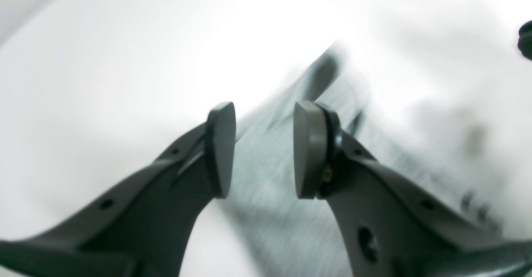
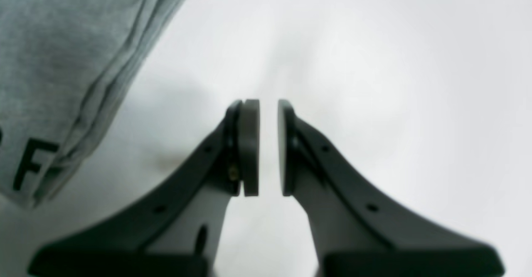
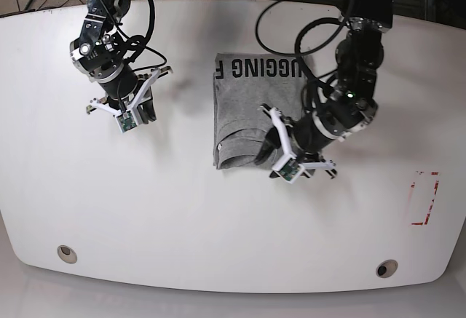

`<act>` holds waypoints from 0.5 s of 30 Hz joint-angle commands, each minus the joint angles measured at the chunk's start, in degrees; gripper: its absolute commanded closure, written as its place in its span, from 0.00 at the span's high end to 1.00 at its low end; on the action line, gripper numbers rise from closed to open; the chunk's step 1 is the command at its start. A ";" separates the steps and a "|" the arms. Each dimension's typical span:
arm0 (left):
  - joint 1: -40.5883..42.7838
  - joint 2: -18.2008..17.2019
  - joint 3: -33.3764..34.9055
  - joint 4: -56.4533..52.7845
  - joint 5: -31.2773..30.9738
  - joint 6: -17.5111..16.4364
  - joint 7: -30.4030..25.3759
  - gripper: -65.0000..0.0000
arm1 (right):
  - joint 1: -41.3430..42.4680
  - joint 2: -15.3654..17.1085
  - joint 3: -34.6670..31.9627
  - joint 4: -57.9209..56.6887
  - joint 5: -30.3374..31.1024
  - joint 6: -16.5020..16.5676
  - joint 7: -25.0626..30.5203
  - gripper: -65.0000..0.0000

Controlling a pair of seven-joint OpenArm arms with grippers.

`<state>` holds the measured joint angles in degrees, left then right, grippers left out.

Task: Layout the t-shirt on the table in an organized manner, then fold the t-shirt properly
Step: 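Grasp the folded shirt with the left gripper and lift it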

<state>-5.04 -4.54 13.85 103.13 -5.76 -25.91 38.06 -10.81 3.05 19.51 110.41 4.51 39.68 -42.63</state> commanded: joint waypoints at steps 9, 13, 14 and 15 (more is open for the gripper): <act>5.79 7.13 11.87 -7.44 20.84 8.46 -13.49 0.34 | 0.57 0.95 3.83 1.28 1.24 0.32 1.27 0.10; 7.37 7.13 13.36 -12.36 21.10 8.46 -15.78 0.34 | 0.48 0.78 3.92 1.28 1.24 0.32 1.27 0.10; 7.54 7.13 13.45 -13.68 21.10 8.46 -16.22 0.34 | 0.39 0.78 3.92 1.28 1.24 0.32 1.27 0.10; 7.72 7.04 13.45 -15.26 21.10 8.46 -16.66 0.34 | 0.30 0.78 3.92 1.28 1.24 0.32 1.27 0.10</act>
<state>3.31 2.57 27.64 89.08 15.09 -18.15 23.14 -10.87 3.49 23.29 110.54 4.73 39.94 -42.68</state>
